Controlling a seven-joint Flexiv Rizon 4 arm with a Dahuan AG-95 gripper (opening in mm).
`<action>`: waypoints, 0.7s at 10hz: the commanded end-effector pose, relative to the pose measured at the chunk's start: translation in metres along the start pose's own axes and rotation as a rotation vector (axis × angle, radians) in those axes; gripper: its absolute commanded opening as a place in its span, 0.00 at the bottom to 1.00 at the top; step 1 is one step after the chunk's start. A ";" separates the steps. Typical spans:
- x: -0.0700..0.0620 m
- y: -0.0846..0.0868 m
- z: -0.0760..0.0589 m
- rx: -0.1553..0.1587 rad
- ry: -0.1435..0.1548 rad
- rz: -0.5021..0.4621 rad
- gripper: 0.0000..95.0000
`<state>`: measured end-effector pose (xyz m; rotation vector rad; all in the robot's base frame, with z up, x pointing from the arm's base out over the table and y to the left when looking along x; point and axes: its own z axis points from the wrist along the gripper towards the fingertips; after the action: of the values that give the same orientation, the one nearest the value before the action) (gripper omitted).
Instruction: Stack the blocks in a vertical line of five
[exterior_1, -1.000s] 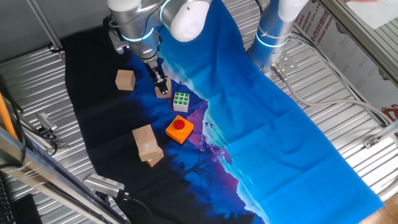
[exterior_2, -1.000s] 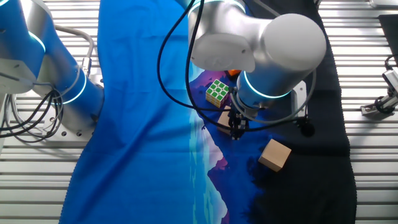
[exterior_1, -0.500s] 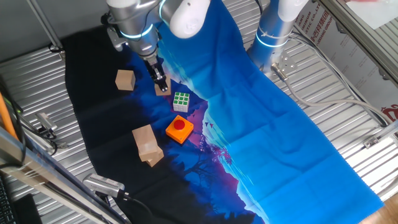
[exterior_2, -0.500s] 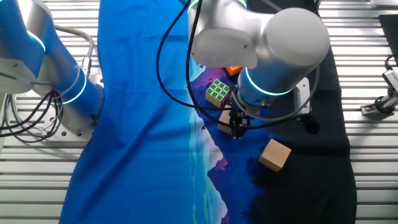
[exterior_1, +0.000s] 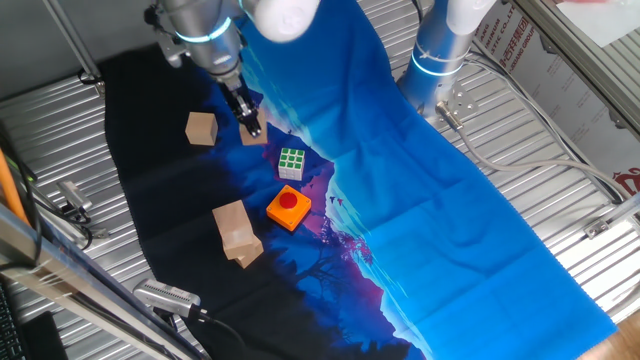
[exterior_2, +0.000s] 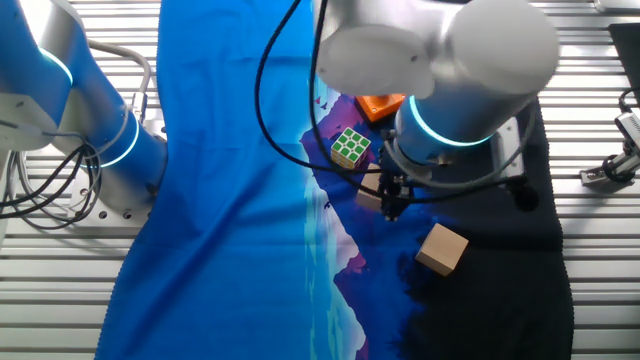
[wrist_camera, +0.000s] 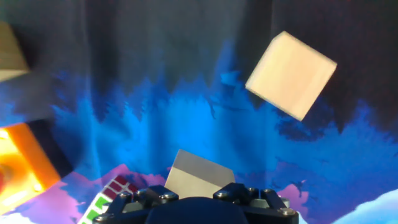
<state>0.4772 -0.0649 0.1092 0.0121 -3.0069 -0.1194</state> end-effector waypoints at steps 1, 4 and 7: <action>-0.010 0.009 -0.024 -0.006 0.004 -0.009 0.00; -0.026 0.033 -0.061 -0.016 0.016 -0.005 0.00; -0.050 0.067 -0.098 -0.022 0.031 0.036 0.00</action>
<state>0.5372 -0.0086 0.2007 -0.0344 -2.9760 -0.1484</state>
